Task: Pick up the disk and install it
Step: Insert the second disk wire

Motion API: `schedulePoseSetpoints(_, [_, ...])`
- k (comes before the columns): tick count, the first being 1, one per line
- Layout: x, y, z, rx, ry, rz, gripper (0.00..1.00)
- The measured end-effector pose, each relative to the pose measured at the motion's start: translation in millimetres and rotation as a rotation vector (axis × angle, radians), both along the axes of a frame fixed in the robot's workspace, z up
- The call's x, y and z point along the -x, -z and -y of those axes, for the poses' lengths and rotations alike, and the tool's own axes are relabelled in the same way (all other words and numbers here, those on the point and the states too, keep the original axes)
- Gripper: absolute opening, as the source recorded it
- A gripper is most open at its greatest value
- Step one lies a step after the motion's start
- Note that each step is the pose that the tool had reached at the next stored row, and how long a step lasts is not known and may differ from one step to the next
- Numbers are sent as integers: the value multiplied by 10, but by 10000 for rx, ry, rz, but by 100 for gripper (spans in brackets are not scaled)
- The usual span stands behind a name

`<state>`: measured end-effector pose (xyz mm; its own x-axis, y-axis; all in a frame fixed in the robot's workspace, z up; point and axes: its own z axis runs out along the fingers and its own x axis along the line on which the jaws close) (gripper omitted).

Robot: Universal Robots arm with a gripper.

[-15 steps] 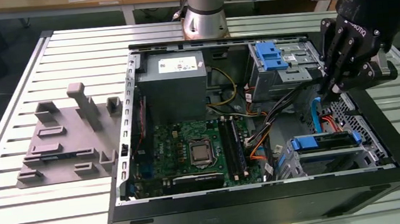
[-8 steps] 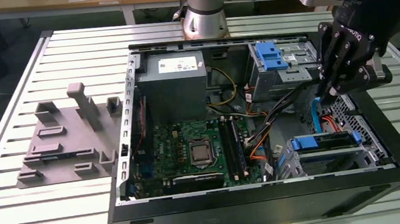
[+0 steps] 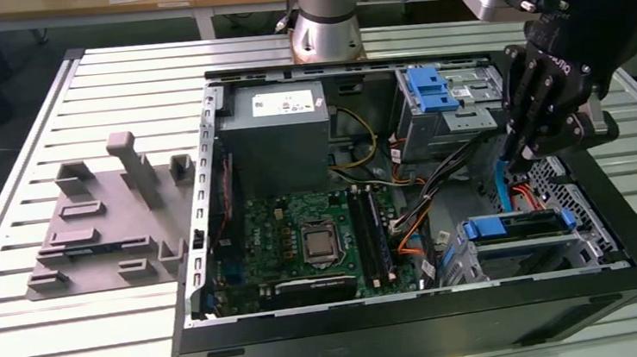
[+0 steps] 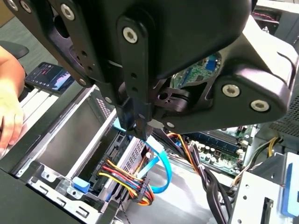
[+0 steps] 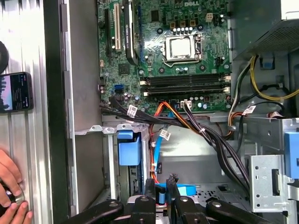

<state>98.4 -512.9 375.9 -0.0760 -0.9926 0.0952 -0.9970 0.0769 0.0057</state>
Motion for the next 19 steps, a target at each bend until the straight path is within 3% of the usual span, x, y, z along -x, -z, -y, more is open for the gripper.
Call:
schedulePoseSetpoints(2, [0, 6, 0, 31, 0, 0, 16])
schedulePoseSetpoints(8, [1, 15, 13, 3, 1, 1, 16])
schedulePoseSetpoints(16, [0, 72, 150, -29, 0, 6, 16])
schedulePoseSetpoints(19, [-15, 88, 173, -45, -1, 2, 16])
